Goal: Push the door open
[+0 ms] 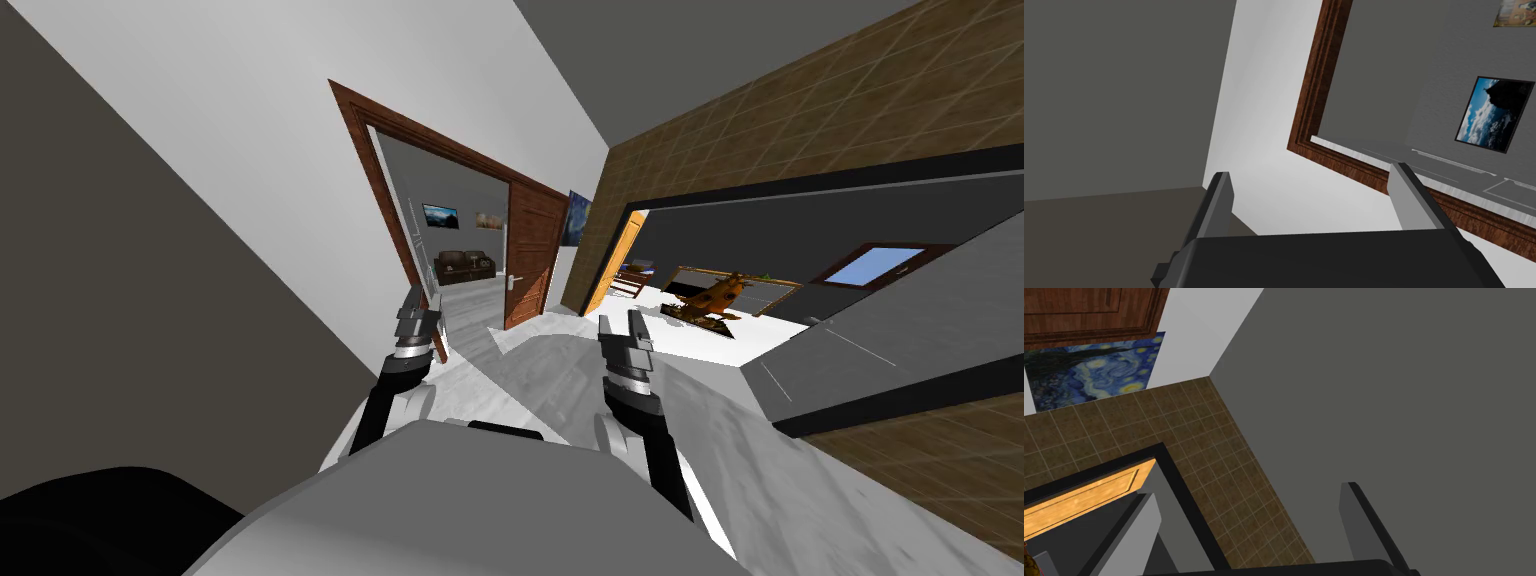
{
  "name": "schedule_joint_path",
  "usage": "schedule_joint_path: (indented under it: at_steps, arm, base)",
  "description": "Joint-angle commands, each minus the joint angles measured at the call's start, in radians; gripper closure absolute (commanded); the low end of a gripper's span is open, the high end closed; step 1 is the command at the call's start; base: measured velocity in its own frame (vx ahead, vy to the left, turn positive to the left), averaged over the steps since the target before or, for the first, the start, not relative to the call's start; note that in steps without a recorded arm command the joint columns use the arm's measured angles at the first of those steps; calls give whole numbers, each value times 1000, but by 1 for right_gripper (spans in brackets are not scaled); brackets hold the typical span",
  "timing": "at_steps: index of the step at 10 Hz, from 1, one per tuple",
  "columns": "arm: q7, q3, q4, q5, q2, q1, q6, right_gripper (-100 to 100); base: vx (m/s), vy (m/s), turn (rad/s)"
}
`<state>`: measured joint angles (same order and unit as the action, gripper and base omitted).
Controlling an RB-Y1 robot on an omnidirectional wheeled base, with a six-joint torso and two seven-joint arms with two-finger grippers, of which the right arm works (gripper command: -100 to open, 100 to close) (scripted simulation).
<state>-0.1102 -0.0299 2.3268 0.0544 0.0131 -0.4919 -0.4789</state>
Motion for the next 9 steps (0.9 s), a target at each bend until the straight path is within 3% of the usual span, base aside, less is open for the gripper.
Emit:
schedule_joint_path:
  at_steps: [1, 9]
  arm:
    - [-5, 5, -34, 1, 12, 19, 4, -100]
    - [-27, 30, -186, 5, 50, 103, 20, -100]
  base:
    - [88, -14, 91]
    - [147, -29, 71]
